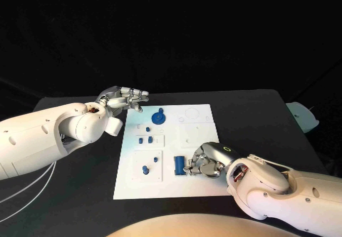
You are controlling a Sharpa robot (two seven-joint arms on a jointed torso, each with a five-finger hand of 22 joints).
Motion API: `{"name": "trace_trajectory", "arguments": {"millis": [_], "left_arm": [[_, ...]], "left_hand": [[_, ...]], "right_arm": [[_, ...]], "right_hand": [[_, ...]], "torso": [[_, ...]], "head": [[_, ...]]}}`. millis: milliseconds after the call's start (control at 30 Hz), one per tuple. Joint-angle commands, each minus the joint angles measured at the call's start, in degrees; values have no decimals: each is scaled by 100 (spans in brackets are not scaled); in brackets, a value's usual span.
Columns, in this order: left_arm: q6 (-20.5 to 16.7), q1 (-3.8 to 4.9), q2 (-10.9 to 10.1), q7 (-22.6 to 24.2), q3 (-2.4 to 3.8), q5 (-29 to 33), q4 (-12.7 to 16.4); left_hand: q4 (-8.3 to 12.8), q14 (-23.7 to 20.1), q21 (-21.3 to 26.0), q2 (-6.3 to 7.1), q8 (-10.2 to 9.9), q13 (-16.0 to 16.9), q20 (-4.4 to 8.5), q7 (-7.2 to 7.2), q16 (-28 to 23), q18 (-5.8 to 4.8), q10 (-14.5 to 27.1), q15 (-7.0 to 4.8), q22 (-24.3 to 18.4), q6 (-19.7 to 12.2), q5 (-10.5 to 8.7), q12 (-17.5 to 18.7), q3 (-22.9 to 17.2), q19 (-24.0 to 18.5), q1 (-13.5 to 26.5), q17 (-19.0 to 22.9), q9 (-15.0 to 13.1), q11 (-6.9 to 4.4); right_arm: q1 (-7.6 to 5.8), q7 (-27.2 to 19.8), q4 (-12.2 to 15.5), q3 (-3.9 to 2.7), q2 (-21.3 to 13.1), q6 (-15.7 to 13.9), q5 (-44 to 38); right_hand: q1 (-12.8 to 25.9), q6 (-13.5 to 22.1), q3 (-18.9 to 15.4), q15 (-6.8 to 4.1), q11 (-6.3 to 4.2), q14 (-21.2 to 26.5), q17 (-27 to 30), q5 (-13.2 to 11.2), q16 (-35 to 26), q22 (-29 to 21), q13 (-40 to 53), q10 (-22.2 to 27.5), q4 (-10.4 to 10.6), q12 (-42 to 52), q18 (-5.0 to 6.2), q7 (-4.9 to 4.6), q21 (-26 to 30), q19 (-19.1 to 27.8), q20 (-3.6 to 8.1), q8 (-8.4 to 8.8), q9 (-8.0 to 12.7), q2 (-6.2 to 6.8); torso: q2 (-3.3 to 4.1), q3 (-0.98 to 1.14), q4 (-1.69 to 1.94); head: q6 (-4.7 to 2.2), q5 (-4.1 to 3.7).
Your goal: Assemble the parts on the task board
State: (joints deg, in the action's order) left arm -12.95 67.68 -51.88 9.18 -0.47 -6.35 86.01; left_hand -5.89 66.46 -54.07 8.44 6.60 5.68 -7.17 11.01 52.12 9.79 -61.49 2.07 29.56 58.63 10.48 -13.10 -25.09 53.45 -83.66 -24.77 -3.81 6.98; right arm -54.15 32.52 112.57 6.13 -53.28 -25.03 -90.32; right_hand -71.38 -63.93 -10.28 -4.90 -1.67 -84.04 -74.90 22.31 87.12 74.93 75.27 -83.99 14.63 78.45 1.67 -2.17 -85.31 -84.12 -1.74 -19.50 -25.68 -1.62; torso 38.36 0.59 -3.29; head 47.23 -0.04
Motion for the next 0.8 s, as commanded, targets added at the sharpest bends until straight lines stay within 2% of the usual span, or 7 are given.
{"name": "trace_trajectory", "arguments": {"millis": [33,167,300,800], "left_arm": [[36,2,5,43,3,6,12],[41,2,10,44,3,6,12],[41,2,15,44,3,6,10],[34,2,13,42,3,6,12]], "left_hand": [[1,-15,28,-52,4,9,-21,-7,-22,81,40,8,-5,-50,-28,-28,20,-3,-6,5,-4,-11],[1,-15,28,-52,4,9,-21,-7,-22,81,40,8,-5,-50,-28,-28,20,-3,-6,5,-4,-11],[1,-15,28,-52,4,9,-21,-7,-22,81,40,8,-5,-50,-28,-28,20,-3,-6,5,-4,-11],[1,-15,28,-52,4,9,-21,-7,-22,81,40,8,-5,-50,-28,-28,20,-3,-6,5,-4,-11]], "right_arm": [[5,-19,-7,1,21,95,-55],[5,-26,-31,2,66,138,-10],[5,-25,-68,5,109,170,18],[5,38,-254,7,223,195,-67]], "right_hand": [[-20,10,-26,-35,-28,-473,-906,20,9,1376,501,-39,-2,-19,-66,13,-16,-394,47,-18,-8,46],[-31,8,-35,-35,-28,-474,-909,-8,11,1377,506,-42,-1,-14,-67,14,-19,-395,46,-21,-12,54],[-40,5,-38,-35,-29,-474,-910,-29,11,1378,509,-44,1,-13,-68,16,-24,-397,47,-24,-14,53],[-191,-7,-6,-46,-45,-476,-922,-64,17,1381,535,-59,-38,7,-70,36,-33,-400,53,-41,-34,2]], "torso": [[-2,1,-2],[1,1,7],[-2,-4,1],[3,2,0]], "head": [[-6,-6],[1,-8],[-3,-7],[-4,1]]}}
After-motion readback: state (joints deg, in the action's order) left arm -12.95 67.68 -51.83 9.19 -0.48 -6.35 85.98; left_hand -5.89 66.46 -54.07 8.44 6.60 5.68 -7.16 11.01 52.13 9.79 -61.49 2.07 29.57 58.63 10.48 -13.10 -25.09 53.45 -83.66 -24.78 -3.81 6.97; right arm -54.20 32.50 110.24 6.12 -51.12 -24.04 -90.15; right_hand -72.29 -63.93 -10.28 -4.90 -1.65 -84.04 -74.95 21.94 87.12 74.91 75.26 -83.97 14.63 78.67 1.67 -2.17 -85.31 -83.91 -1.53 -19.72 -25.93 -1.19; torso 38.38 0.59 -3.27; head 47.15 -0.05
